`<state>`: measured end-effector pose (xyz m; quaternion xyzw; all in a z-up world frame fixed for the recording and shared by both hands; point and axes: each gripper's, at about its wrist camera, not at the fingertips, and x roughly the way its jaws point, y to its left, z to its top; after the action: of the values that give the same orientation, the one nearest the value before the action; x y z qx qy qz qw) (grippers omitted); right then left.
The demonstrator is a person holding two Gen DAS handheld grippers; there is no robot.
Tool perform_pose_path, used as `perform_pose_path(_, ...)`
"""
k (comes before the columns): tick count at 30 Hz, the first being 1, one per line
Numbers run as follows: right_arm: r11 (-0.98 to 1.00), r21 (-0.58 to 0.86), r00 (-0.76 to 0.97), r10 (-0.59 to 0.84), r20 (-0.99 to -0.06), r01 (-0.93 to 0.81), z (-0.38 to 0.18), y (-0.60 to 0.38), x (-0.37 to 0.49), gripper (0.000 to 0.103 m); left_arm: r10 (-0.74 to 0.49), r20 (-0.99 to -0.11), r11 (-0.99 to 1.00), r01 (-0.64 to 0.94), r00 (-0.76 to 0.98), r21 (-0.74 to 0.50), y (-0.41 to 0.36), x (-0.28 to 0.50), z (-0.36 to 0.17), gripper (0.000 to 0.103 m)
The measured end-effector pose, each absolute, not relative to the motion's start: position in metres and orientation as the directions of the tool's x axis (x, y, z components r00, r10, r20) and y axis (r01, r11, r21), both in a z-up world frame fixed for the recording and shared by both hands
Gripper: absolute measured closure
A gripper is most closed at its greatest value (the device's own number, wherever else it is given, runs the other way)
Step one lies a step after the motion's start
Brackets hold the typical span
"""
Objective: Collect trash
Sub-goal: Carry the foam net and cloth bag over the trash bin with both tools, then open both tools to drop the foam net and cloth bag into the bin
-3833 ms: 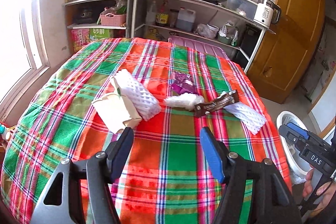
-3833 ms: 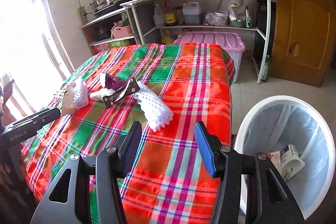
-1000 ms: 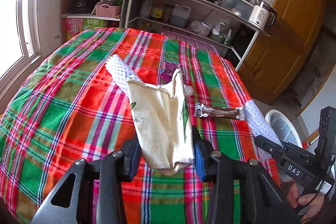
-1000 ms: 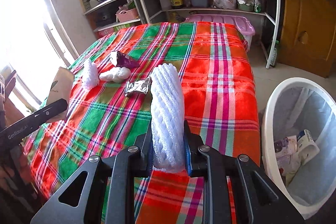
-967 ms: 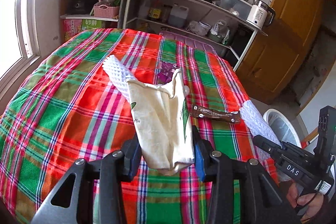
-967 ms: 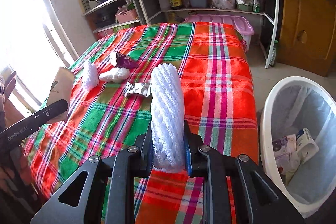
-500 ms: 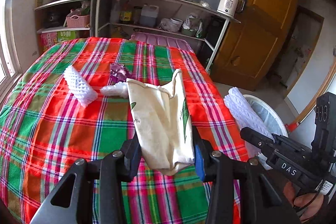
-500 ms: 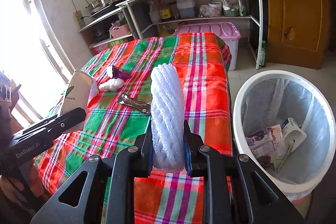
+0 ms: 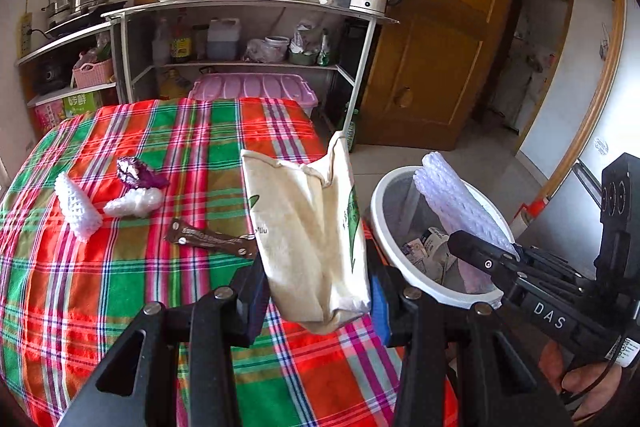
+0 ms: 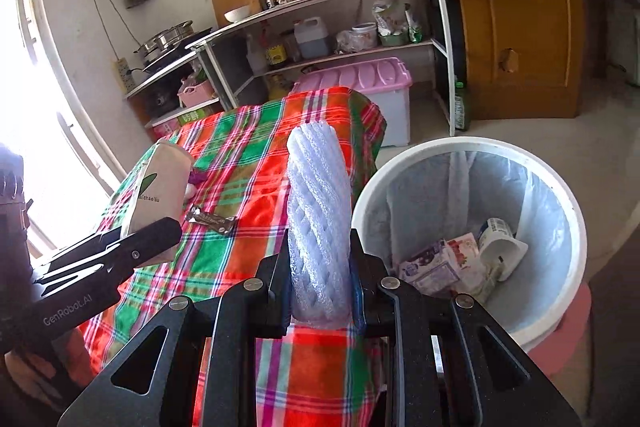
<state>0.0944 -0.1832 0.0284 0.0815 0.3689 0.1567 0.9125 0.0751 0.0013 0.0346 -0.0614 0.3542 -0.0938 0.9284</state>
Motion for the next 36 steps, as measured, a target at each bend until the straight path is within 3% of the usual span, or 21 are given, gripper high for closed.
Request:
perform_pose_path(15, 0.973, 0.226, 0.692, 0.185, -0.698, -0.032, 0.015, -0.263, 0.106, 0.080, -0.339, -0.672, 0.939, 0.285, 0.659, -0.193, -0.084, 0.110, 0.030, 0.059)
perform_pose_path(28, 0.985, 0.168, 0.647, 0.098, -0.756, 0.048, -0.009, -0.294, 0.129, 0.079, -0.346, -0.715, 0.927, 0.340, 0.607, -0.161, -0.133, 0.132, 0.015, 0.058)
perform_pose_path(36, 0.985, 0.163, 0.643, 0.092, -0.761, 0.052, -0.009, -0.296, 0.125, 0.057, -0.342, -0.722, 0.929, 0.329, 0.601, -0.167, -0.130, 0.133, 0.014, 0.049)
